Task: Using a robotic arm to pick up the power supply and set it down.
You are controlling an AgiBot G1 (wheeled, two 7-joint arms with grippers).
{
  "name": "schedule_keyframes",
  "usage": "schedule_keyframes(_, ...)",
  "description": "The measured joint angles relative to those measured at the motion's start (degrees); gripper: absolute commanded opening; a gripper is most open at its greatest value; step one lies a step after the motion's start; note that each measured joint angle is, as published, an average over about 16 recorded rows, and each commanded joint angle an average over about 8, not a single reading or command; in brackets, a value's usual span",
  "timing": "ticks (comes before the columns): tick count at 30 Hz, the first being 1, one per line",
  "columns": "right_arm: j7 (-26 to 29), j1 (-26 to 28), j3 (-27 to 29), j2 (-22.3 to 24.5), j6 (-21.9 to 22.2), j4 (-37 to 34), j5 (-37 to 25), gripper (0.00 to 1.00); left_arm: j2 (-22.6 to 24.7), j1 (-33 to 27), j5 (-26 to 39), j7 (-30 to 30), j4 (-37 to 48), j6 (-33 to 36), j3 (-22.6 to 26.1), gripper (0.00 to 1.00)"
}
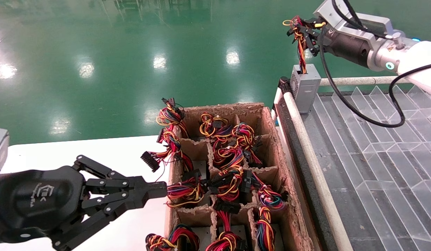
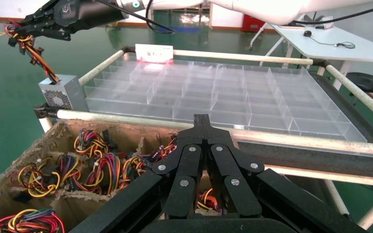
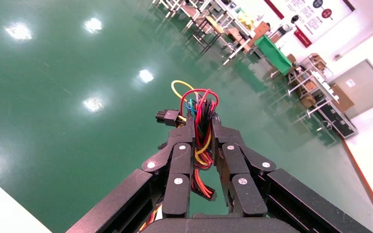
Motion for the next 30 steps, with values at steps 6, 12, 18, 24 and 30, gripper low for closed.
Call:
schedule_keyframes(6,-0.99,0.7,-0.31,-1.09,0.01,-1.82,-0.3,0.39,0.0,0.0,0.0,0.0,0.0,0.0,0.0,0.0)
schedule_keyframes(12,-1.38,1.56,-0.62,-1.76,-0.28,-3.28,-0.64,1.0,0.0,0.0,0.0,0.0,0.0,0.0,0.0,0.0)
schedule_keyframes(18,-1.51,2.31,-0.77,-2.21,-0.48,-4.13,-0.81,1.0,0.0,0.0,0.0,0.0,0.0,0.0,0.01,0.0)
schedule_keyframes(24,-1.39,2.92,-0.9,-2.35,-0.29,-4.43,-1.11,1.0,0.0,0.0,-0.01,0.0,0.0,0.0,0.01,0.0)
schedule_keyframes(30,-1.23,3.02,-0.98,-1.79,0.05,-3.04,-1.49,1.0,0.0,0.0,-0.01,0.01,0.0,0.0,0.01,0.0)
